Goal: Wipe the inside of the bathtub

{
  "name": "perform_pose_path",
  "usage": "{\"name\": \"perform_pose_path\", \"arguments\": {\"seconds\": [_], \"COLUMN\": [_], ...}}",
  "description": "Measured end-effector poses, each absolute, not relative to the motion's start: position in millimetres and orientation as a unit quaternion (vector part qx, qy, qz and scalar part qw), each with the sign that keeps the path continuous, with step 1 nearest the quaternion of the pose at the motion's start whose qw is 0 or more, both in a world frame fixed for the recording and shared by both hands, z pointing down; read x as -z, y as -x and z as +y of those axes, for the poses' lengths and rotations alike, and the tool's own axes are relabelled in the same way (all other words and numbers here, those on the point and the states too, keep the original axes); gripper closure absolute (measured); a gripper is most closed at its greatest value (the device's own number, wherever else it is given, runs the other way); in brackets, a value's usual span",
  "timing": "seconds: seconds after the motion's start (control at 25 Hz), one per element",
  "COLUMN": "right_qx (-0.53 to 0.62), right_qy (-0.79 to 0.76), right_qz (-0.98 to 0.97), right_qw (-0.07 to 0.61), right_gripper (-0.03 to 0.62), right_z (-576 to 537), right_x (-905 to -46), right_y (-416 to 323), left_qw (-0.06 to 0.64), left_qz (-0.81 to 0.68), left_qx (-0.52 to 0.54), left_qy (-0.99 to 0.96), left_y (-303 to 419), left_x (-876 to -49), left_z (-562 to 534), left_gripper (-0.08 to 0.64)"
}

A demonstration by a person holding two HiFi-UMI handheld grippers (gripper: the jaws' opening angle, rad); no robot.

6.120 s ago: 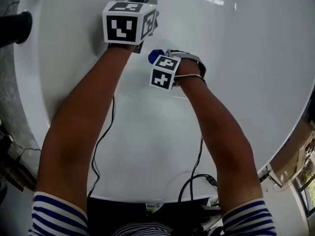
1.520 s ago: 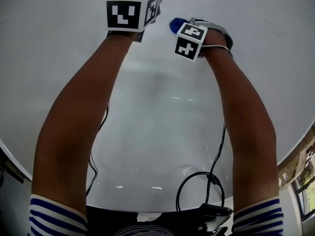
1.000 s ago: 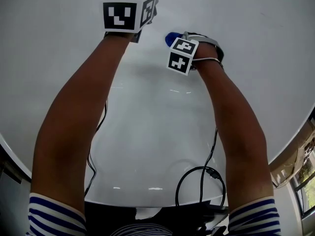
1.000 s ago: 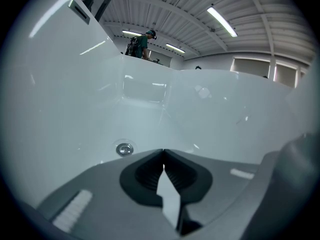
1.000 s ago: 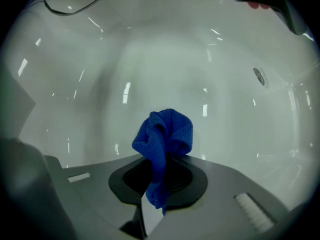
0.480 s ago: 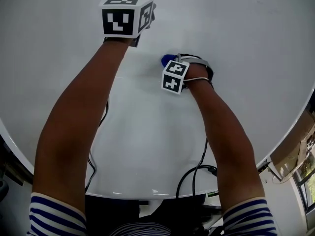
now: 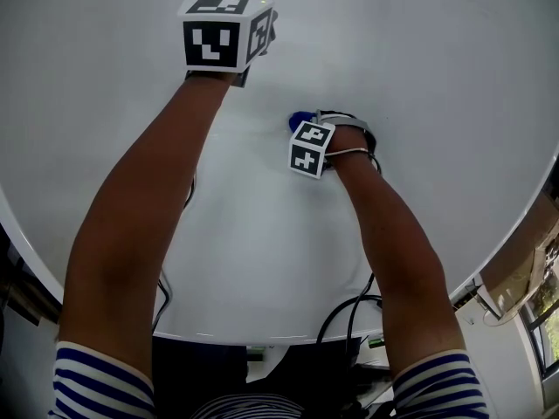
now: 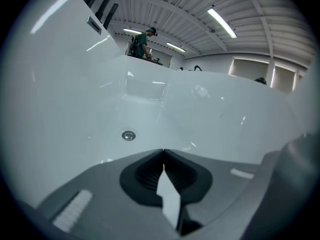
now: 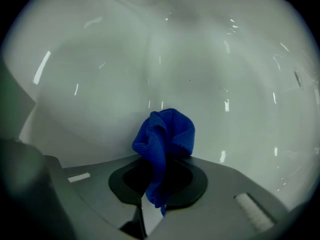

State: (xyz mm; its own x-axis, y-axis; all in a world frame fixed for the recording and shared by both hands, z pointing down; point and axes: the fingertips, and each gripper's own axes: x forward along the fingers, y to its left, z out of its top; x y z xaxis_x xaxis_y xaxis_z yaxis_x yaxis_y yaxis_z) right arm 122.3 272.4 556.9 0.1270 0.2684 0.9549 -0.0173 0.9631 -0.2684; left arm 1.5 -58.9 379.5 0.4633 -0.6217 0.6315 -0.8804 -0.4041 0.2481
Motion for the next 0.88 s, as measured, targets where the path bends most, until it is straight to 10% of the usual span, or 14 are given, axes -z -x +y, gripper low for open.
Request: {"name": "perform_pose_path", "arguments": {"seconds": [0.88], "right_qx": [-0.085], "right_qy": [0.045], "right_qz": [-0.667], "right_qw": [0.739], "right_gripper": [0.54], "right_z": [154], "right_x": [-533], "right_y": [-150], "left_qw": [0.277], "left_qz": [-0.472], "left_qx": [-0.216], "left_qy": [-0.809], "left_y": [-23], "left_x": [-365], "left_z": [-108], "left_gripper": [0.557]}}
